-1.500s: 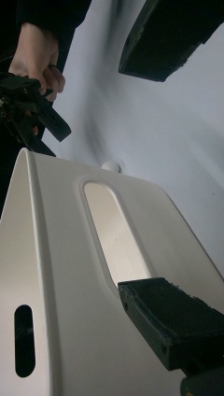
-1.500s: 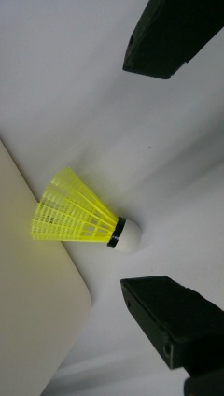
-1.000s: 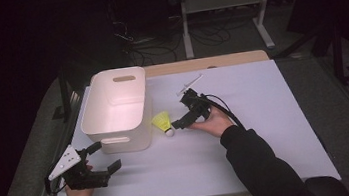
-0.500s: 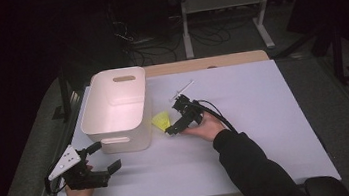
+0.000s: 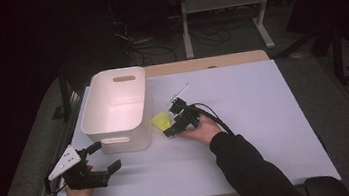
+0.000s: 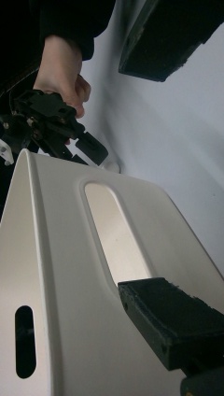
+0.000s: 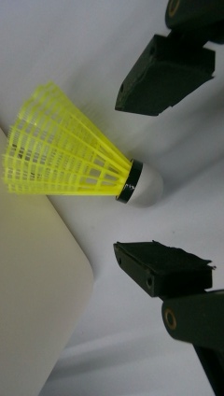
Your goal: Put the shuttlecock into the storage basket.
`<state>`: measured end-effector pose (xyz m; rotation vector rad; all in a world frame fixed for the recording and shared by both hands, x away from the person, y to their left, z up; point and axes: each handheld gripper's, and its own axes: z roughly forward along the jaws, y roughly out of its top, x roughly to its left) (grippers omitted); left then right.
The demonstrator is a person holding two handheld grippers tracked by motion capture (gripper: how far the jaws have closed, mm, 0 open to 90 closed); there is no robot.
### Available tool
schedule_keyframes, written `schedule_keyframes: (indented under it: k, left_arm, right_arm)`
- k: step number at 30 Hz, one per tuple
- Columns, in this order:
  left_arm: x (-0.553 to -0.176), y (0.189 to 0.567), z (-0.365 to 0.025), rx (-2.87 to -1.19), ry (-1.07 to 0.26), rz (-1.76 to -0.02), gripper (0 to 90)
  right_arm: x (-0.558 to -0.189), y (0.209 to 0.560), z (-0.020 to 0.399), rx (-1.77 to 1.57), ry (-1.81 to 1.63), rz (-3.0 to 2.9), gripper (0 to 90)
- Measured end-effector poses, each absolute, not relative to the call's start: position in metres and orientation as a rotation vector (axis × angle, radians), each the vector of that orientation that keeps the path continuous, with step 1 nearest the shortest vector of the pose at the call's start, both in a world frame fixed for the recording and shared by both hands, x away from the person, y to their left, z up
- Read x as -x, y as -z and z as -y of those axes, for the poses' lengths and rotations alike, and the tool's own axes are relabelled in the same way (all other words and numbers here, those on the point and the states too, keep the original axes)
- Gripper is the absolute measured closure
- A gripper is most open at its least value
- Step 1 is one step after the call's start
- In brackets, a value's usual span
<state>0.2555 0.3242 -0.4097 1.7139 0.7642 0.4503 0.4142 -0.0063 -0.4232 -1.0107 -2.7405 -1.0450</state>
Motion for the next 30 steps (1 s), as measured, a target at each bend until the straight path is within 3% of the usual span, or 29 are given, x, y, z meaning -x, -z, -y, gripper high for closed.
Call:
schedule_keyframes:
  k: [12, 13, 18, 30]
  left_arm:
    - [-0.255, 0.41, -0.324, -1.714, -0.45, -0.764, 0.0]
    - [-0.255, 0.41, -0.324, -1.714, -0.451, -0.764, 0.0]
    - [-0.256, 0.41, -0.324, -1.714, -0.449, -0.764, 0.0]
    - [-0.256, 0.41, -0.324, -1.714, -0.45, -0.763, 0.0]
  right_arm:
    - [-0.413, 0.431, -0.004, 1.041, 1.002, 2.732, 38.6]
    - [-0.414, 0.432, -0.005, 1.073, 0.992, 2.728, 44.6]
    - [-0.417, 0.434, -0.005, 1.127, 0.977, 2.701, 53.6]
    - [-0.419, 0.434, -0.005, 1.205, 0.941, 2.649, 62.7]
